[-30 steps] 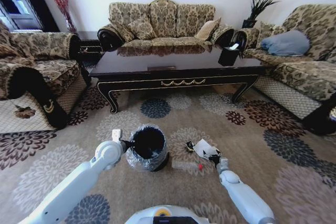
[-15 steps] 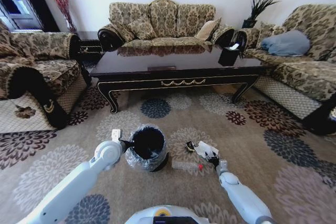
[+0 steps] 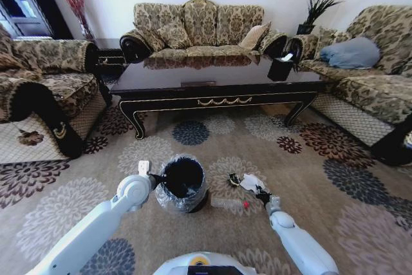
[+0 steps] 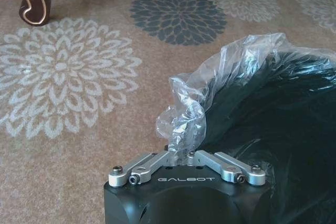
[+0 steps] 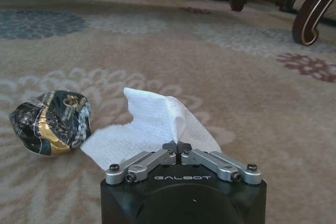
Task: Move to the front of the table and pick up the trash from the floor, then place it into the trash bin.
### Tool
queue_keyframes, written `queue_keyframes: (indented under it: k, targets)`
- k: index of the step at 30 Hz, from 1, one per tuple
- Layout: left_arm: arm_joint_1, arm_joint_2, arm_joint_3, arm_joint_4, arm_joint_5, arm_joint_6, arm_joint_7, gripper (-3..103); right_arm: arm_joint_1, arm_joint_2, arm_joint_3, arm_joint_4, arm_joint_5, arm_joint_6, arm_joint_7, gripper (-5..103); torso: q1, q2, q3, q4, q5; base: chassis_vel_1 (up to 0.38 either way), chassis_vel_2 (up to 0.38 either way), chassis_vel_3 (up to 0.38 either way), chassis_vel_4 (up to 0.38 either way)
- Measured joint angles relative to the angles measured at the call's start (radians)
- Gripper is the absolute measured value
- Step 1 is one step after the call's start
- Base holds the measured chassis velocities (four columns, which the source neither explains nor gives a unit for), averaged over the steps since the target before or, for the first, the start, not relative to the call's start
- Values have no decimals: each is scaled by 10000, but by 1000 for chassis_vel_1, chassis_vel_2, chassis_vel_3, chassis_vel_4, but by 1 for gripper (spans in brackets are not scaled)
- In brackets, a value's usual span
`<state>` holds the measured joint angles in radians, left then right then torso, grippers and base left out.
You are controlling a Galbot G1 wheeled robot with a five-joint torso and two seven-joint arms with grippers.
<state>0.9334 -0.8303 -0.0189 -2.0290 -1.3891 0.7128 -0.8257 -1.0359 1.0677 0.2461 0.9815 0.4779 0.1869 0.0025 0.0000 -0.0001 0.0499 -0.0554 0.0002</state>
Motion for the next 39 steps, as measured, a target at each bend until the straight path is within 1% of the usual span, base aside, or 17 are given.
queue_keyframes:
  k: [7,10,11,14,15,16,19,20,25,26,29,30,34,35,38,39]
  targets:
    - [-315,-213,499,108,118,42,-6,2,-821,-552,482,1534,142,-127,177,0,0,0,0,0,1,0,0,0,0]
    - [-754,-559,1075,297,140,73,-72,2,-1848,-973,974,3294,217,-181,283,0,0,1,-1,0,0,0,0,0,0]
    - [-754,-559,1075,297,140,73,-72,2,-1848,-973,974,3294,217,-181,283,0,0,1,-1,0,0,0,0,0,0]
    - [-1015,-808,1467,436,169,88,-133,2,-2604,-1200,1342,4348,220,-186,353,0,0,0,-1,-3,0,0,0,0,0]
    - [-1181,-980,1737,507,177,97,-188,2,-3073,-1341,1583,5030,240,-190,408,0,0,0,0,-4,0,0,0,0,0]
    - [-1181,-980,1737,507,177,97,-188,2,-3073,-1341,1583,5030,240,-190,408,0,0,0,0,-4,0,0,0,0,0]
    - [-1627,-1375,2471,762,213,101,-298,2,-4091,-1549,2276,6701,267,-207,499,0,0,1,0,-3,-1,0,0,0,0]
    - [-1627,-1375,2471,762,213,101,-298,2,-4091,-1549,2276,6701,267,-207,499,0,0,1,0,-3,-1,0,0,0,0]
    - [-2219,-1855,3320,1105,211,99,-449,2,-5321,-1651,3242,8932,260,-251,589,0,0,1,-1,1,0,0,0,0,0]
    - [-2219,-1855,3320,1105,211,99,-449,2,-5321,-1651,3242,8932,260,-251,589,0,0,1,-1,1,0,0,0,0,0]
    - [-2517,-2106,3669,1304,173,102,-556,2,-6065,-1662,3720,10165,177,-281,645,0,0,0,-1,-1,0,0,0,0,0]
    - [-2517,-2106,3669,1304,173,102,-556,2,-6065,-1662,3720,10165,177,-281,645,0,0,0,-1,-1,0,0,0,0,0]
    - [-2828,-2504,4100,1724,60,102,-698,2,-6915,-1484,3960,11675,-92,-355,886,0,0,1,-2,1,-1,0,0,0,0]
    - [-2828,-2504,4100,1724,60,102,-698,2,-6915,-1484,3960,11675,-92,-355,886,0,0,1,-2,1,-1,0,0,0,0]
    - [-3102,-2815,4427,1922,-53,73,-842,2,-7609,-1277,3820,12651,-427,-371,914,0,-1,1,-1,-2,-2,0,0,0,0]
    - [-3102,-2815,4427,1922,-53,73,-842,2,-7609,-1277,3820,12651,-427,-371,914,0,-1,1,-1,-2,-2,0,0,0,0]
